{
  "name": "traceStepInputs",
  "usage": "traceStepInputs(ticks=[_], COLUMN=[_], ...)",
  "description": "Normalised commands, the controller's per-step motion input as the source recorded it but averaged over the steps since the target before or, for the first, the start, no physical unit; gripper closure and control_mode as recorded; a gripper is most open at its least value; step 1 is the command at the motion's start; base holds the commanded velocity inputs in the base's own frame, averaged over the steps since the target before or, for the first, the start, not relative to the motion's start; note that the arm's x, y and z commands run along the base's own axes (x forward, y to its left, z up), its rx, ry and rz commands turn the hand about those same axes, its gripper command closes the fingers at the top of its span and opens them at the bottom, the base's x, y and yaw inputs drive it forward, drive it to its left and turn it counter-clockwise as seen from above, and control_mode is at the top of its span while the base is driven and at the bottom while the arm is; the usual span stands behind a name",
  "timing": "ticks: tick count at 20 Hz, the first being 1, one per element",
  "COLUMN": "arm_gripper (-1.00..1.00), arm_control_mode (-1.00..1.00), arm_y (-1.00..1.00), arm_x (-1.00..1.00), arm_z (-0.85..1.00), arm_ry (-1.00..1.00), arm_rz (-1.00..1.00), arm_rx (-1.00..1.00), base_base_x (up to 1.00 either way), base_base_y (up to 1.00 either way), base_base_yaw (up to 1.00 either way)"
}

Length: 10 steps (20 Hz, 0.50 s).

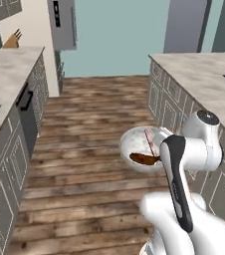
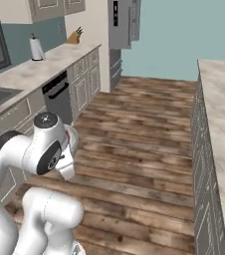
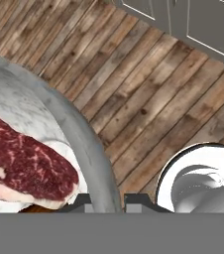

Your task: Place the bowl with the sweet potato and broccoli on the top shelf of the fridge. Place the bowl with the chicken drumstick and steak on the second highest shelf of the fridge.

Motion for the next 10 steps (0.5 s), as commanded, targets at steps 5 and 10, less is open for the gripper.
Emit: traceStepInputs(ticks=[5, 10], arm_gripper=[1.00, 1.00], arm_control_mode=[1.00, 1.00], arm_y=[0.00, 0.00], arm_x=[0.00, 0.00], arm_z=[0.00, 0.00], arm_ry=[0.00, 0.00], arm_rz=[0.00, 0.00], arm_rx=[0.00, 0.00], base_base_x=[1.00, 1.00], base_base_y=[-0.44, -0.02], base_base_yaw=[-0.07, -0.03])
